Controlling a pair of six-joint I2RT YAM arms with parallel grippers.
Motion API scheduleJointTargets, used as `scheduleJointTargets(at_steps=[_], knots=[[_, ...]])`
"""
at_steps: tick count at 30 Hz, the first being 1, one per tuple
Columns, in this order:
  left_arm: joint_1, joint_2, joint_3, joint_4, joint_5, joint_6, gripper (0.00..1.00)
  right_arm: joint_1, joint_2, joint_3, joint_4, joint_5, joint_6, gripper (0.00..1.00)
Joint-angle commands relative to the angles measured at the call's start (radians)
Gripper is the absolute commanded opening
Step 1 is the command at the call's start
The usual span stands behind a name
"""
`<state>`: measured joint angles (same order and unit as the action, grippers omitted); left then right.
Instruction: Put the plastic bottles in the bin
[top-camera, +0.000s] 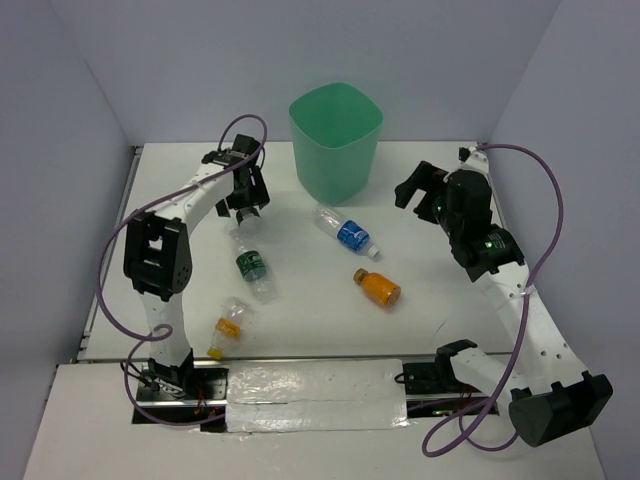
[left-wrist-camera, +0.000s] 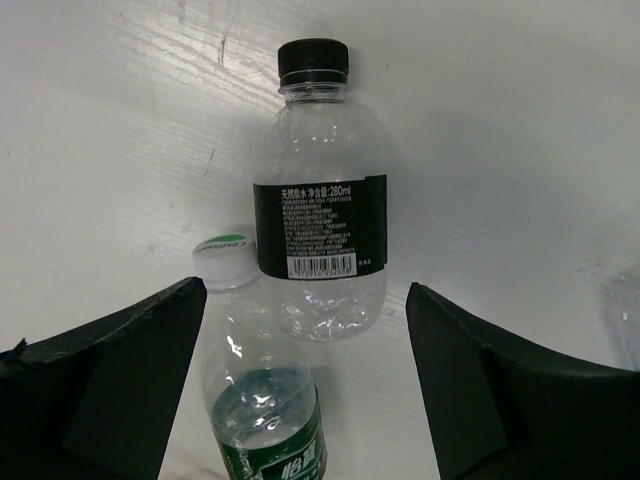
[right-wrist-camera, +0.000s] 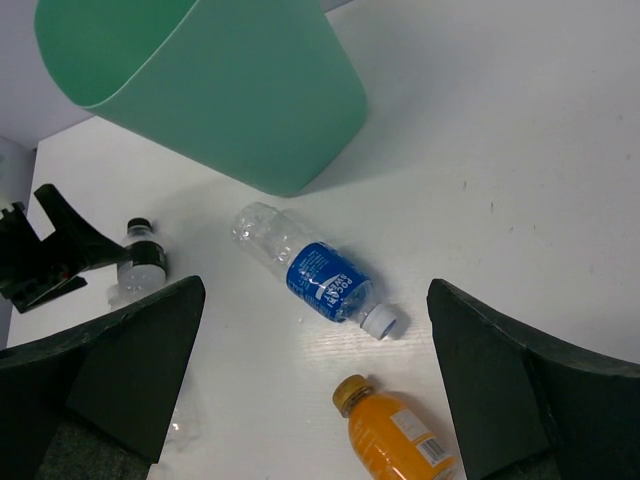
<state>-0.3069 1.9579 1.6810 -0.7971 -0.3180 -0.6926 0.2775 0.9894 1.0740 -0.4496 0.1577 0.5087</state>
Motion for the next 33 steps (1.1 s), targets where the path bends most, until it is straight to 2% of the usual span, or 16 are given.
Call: scheduleJointTargets(at_steps=[1,15,20,23,26,30,33], knots=[[0.003,0.059,0.06,-0.021,-0.012,-0.019,0.94,0.009,-0.015,0.012,0.008,-0.009,0.002,1.0],[0.003,0.185,0.167,-0.048,0.013,-0.03,0.92,0.009,-0.003,0.023,-0.003,0.0,-0.001,1.0],[0.002,0.217,0.18,-0.05,0.016,-0.022,0.94,0.009,0.0,0.029,-0.004,0.009,-0.007,1.0],[0.0,0.225,0.164,-0.036,0.019,-0.019,0.99,0.009,-0.003,0.026,-0.008,0.014,-0.009,1.0],[0.0,0.225,0.145,-0.021,0.033,-0.016,0.99,0.009,-0.006,0.02,-0.009,0.017,-0.006,1.0],[-0.001,0.223,0.137,-0.007,0.034,-0.015,0.86,0.009,-0.008,0.018,-0.011,0.019,-0.002,1.0],[-0.001,0.226,0.148,-0.002,0.037,-0.007,0.8,0.009,-0.009,0.017,-0.012,0.023,-0.002,1.0]])
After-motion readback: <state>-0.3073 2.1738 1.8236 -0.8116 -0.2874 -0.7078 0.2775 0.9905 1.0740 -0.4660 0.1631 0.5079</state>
